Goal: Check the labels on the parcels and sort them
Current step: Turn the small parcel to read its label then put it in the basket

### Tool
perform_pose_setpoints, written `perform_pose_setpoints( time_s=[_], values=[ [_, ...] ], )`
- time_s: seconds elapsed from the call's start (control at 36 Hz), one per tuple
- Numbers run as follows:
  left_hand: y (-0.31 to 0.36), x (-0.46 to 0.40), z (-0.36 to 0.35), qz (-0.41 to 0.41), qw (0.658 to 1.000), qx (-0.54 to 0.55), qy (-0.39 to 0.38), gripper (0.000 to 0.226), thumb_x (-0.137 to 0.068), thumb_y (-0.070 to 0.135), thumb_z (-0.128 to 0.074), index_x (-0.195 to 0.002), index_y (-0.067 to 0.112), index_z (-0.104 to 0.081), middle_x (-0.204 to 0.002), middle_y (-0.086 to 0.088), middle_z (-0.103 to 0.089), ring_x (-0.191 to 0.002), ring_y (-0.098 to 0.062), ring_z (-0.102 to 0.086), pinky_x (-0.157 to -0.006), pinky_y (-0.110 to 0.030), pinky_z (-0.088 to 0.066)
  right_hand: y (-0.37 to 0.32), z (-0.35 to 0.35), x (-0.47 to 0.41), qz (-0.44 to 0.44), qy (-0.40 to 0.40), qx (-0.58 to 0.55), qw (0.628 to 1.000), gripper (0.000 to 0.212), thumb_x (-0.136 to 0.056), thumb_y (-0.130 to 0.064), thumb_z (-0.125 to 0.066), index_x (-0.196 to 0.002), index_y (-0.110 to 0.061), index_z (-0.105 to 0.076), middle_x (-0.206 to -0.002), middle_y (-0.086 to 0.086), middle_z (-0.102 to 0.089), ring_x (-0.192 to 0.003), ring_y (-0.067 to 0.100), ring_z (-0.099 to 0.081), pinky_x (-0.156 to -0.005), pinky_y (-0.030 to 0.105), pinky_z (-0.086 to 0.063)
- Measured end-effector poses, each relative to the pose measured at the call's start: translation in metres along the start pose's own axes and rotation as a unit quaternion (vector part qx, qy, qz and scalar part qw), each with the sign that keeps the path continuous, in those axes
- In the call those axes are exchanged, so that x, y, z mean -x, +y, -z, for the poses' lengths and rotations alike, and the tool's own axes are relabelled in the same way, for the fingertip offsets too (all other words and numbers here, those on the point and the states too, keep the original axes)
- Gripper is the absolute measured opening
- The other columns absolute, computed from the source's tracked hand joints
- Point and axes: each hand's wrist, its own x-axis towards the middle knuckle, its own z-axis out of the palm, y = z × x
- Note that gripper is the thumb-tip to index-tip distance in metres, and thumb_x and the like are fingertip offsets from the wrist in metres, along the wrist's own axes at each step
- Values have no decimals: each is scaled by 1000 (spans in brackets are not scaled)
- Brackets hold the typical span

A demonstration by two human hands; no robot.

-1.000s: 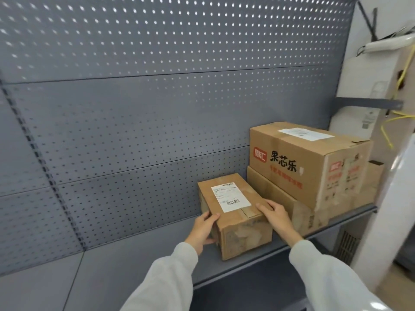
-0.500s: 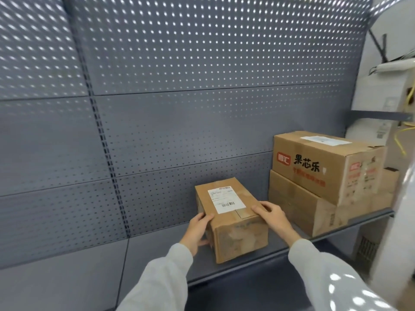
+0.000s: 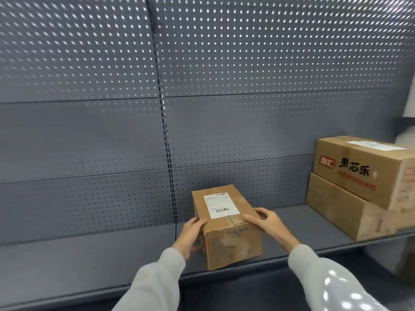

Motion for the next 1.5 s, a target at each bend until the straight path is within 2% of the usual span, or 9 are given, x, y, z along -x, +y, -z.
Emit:
perform_pose_setpoints(
  time_s=[0.08,0.28,0.56,0.72,0.86,1.0,1.19,1.33,1.5],
  values=[
    [-2,8,19,-3,1000,-17,16,27,-103,37,-58,-128,27,-57,-108,12,-62,-94,-7,-54,-69,-32,-43,-4,-16,3,6,-12,3,1000,67,-71,-64,-81,-125,-29,-59,-120,-12,-64,-108,4,-62,-78,18,-50],
    [-12,1,49,-12,999,-36,34,35,-103,37,-57,-133,21,-62,-121,2,-70,-110,-17,-64,-111,-50,-45,-7,-48,4,10,-34,7,999,63,-78,-61,-77,-127,-26,-58,-122,-9,-64,-107,6,-63,-73,18,-53],
    [-19,-5,65,-25,998,-11,48,39,-105,30,-55,-144,25,-52,-124,1,-68,-107,-19,-65,-82,-37,-55,-2,-86,-16,5,-50,3,999,73,-80,-54,-80,-140,-24,-52,-132,-6,-60,-115,10,-59,-77,20,-54],
    [-26,-21,69,-19,998,-10,59,43,-105,30,-55,-148,25,-48,-126,1,-66,-106,-17,-64,-75,-32,-52,11,-96,-34,-3,-51,12,999,84,-74,-61,-81,-143,-23,-52,-136,-6,-60,-120,13,-59,-100,41,-55],
    [-31,-32,71,-23,997,-17,66,45,-104,29,-58,-147,23,-49,-129,0,-65,-111,-19,-63,-91,-36,-53,14,-101,-35,-15,-79,18,997,66,-84,-48,-78,-138,-21,-50,-132,-5,-58,-118,15,-59,-76,20,-55],
    [-29,-48,75,-19,993,-16,119,38,-101,23,-63,-137,13,-57,-124,-6,-68,-99,-20,-65,-71,-31,-52,15,-100,-48,6,-68,18,998,62,-85,-58,-72,-133,-24,-54,-128,-8,-60,-116,9,-58,-87,24,-51],
    [-15,-71,73,-82,968,-203,125,64,-102,33,-61,-159,21,-34,-158,-6,-41,-142,-26,-44,-114,-41,-41,-4,-109,-81,44,-87,74,992,53,-97,-59,-54,-146,-39,-47,-144,-4,-43,-135,18,-43,-108,34,-36],
    [-10,-92,68,-79,947,-300,88,56,-103,46,-53,-156,37,-39,-159,-10,-39,-145,-31,-39,-119,-42,-34,-8,-118,-109,27,-161,162,973,60,-99,-56,-53,-154,-37,-38,-160,4,-25,-145,27,-34,-114,39,-32],
    [-20,-105,68,-58,957,-268,91,54,-99,56,-56,-150,43,-46,-156,1,-45,-140,-25,-44,-118,-41,-37,6,-123,-129,-9,-199,126,972,61,-94,-63,-56,-150,-51,-36,-158,-2,-39,-130,18,-48,-100,30,-43]
  ],
)
